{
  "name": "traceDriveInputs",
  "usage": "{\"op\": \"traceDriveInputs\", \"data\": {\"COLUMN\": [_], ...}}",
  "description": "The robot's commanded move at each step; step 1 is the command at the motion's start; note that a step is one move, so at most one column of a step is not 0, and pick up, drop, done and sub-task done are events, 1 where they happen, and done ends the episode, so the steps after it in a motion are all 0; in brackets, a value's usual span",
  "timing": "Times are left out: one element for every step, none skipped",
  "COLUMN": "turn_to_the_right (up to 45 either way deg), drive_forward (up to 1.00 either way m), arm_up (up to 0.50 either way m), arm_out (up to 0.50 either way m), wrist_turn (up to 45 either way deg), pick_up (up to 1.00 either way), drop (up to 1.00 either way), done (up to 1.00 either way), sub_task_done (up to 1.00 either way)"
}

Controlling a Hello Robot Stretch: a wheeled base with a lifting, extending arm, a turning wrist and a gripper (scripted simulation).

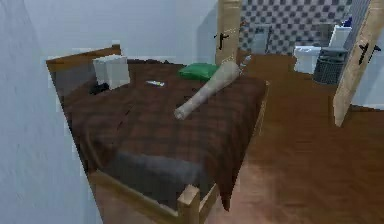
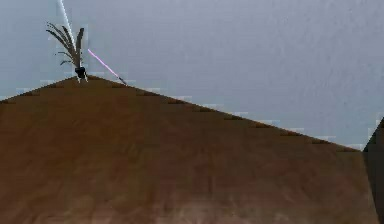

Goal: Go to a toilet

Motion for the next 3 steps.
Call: {"op": "traceDriveInputs", "data": {"turn_to_the_right": [45.0,6.0,0.0], "drive_forward": [0.0,0.0,0.55], "arm_up": [0.0,0.0,0.0], "arm_out": [0.0,0.0,0.0], "wrist_turn": [0.0,0.0,0.0], "pick_up": [0.0,0.0,0.0], "drop": [0.0,0.0,0.0], "done": [0.0,0.0,0.0], "sub_task_done": [0.0,0.0,0.0]}}
